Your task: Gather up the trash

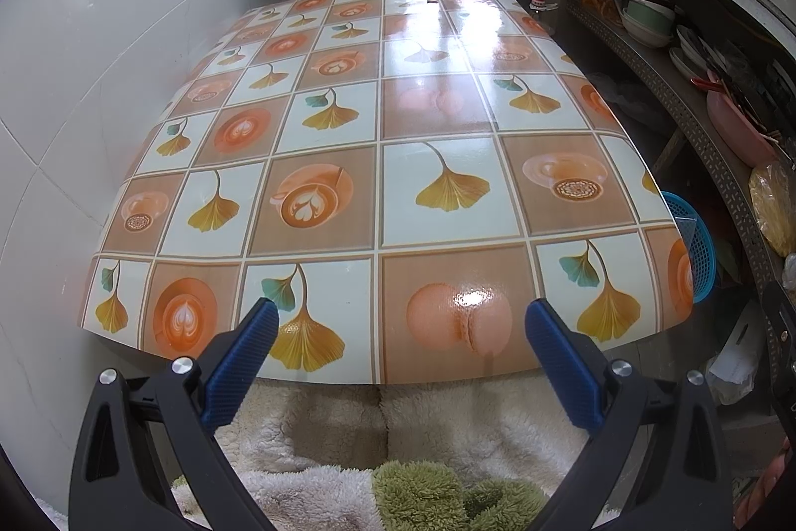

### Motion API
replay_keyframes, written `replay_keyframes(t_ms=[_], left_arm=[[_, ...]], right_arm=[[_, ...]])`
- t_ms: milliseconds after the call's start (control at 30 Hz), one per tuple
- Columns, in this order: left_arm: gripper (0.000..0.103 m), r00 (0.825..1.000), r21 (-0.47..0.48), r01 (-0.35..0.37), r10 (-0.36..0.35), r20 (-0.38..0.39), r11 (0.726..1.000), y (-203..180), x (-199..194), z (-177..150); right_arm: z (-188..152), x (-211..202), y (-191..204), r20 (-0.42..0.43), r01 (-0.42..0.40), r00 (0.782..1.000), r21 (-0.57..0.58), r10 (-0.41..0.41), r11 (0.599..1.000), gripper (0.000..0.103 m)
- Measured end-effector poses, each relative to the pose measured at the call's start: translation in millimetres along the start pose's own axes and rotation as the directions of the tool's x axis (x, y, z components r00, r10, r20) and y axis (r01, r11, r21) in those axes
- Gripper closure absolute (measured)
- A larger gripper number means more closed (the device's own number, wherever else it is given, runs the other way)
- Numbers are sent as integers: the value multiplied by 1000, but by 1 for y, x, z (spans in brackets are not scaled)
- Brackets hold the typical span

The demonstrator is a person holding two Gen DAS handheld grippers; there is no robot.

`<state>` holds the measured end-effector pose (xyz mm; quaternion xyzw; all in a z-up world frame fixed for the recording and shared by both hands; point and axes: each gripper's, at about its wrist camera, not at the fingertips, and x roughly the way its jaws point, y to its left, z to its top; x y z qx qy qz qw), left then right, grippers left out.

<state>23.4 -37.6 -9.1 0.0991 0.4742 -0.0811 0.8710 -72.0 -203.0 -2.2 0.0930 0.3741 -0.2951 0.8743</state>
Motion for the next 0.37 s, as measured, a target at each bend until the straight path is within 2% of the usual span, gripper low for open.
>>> replay_keyframes(t_ms=[367], left_arm=[[6, 1000, 1, 1, -1, 0, 1000, 0, 0, 0]], right_arm=[[1, 0, -1, 1, -2, 1000, -5, 2, 1000, 8]])
